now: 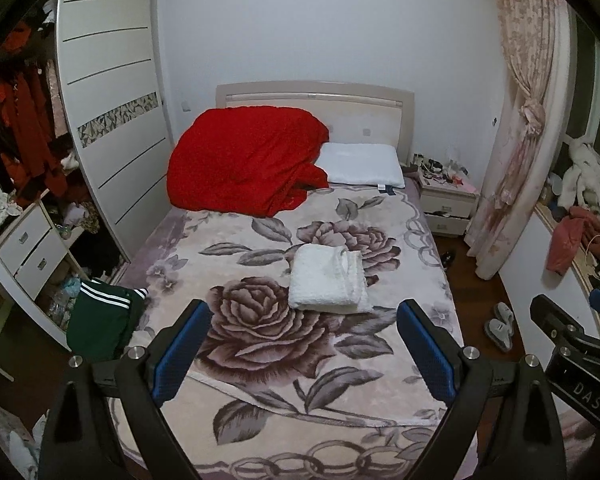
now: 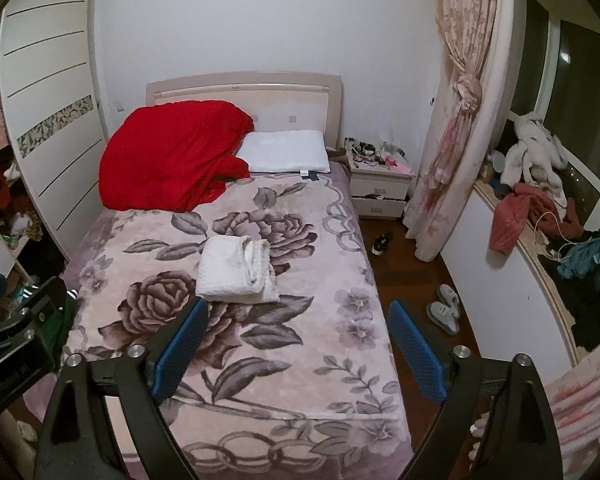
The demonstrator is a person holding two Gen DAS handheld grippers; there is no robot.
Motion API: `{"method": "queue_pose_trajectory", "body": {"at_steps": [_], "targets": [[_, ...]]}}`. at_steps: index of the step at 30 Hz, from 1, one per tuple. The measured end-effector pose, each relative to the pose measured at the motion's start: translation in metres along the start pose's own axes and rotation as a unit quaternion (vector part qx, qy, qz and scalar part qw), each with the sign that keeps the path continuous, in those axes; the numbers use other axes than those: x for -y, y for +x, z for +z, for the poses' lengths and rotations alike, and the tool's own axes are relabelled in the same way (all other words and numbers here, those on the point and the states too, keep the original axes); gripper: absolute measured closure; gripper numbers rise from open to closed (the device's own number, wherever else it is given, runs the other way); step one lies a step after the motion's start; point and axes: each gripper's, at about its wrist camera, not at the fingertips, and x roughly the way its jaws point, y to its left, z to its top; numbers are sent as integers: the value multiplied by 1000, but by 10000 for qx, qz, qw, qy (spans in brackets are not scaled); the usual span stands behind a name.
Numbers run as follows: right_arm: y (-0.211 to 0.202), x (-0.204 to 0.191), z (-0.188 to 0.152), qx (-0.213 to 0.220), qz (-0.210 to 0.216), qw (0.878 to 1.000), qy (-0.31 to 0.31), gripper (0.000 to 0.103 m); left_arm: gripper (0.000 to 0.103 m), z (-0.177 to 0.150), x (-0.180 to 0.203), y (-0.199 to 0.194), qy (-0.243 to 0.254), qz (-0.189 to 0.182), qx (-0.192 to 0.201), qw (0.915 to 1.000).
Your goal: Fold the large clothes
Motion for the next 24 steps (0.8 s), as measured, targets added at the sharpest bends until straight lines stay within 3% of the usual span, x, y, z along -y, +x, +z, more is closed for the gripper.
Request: {"method": "queue_pose_trajectory", "body": {"at_steps": [10,24], "targets": [[-30,-1,-3,277,-16,9996,-28,4,7,-2,-8,-21,-50,23,195,9998],[-39,-11,-5,281,94,9995,-62,3,6,-8,-16,-30,-86,98,289,9995]]}}
